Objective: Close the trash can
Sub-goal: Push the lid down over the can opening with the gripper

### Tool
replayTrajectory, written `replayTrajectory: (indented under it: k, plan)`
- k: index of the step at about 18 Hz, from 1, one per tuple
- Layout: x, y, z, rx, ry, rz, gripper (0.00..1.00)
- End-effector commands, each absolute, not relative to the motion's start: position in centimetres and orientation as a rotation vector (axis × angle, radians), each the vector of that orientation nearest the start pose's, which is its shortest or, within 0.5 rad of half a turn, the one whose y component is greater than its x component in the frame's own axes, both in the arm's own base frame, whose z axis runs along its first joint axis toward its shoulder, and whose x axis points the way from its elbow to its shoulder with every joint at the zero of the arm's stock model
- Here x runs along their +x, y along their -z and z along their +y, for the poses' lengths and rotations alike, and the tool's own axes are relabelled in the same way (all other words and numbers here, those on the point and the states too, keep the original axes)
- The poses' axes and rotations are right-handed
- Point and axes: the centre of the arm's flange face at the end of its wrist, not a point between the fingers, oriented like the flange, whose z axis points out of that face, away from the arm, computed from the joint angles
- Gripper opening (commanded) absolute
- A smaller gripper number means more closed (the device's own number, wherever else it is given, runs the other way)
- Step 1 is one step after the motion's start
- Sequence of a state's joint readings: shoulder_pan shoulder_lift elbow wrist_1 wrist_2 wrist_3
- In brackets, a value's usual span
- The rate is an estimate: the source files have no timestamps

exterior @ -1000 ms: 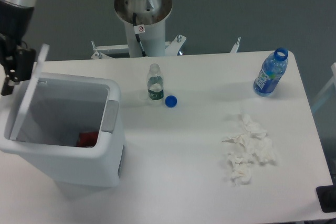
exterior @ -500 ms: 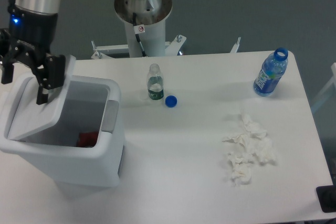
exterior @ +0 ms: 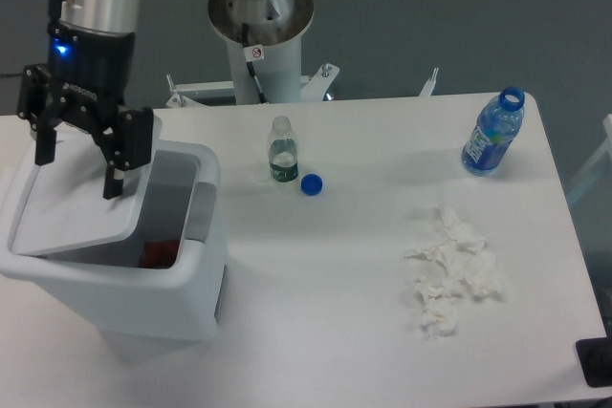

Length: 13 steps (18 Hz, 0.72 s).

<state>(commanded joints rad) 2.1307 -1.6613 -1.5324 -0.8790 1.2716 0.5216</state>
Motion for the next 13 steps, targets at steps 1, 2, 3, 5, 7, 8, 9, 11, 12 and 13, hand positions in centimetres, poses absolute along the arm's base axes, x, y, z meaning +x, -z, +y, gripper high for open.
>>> replayTrajectory:
  k: [1,2,3,5,7,8,9,11,12,13]
  plan:
    - [-16.5,-54.7,56.7,-2.452,-0.112,0.072,1.0]
    - [-16.6,-54.6,56.7,-2.458,-0.123,0.068,1.0]
    - [-16.8,-54.1,56.9,-2.47,-0.131,0.062,1.0]
    - [-17.0,-53.7,57.0,-2.478,-0.135,0.06,1.0]
    - [-17.0,-53.1,57.0,-2.487,-0.13,0.064,1.0]
    - [-17.0,-52.8,57.0,-2.494,-0.128,0.073,1.0]
    - [-17.0,-52.6,56.9,-2.497,-0.127,0.072,1.0]
    - [-17.0,-52.6,56.9,-2.497,-0.127,0.072,1.0]
    - [-17.1,-52.5,56.9,-2.498,-0.127,0.07,1.0]
    - [-17.3,-52.4,56.8,-2.5,-0.127,0.066,1.0]
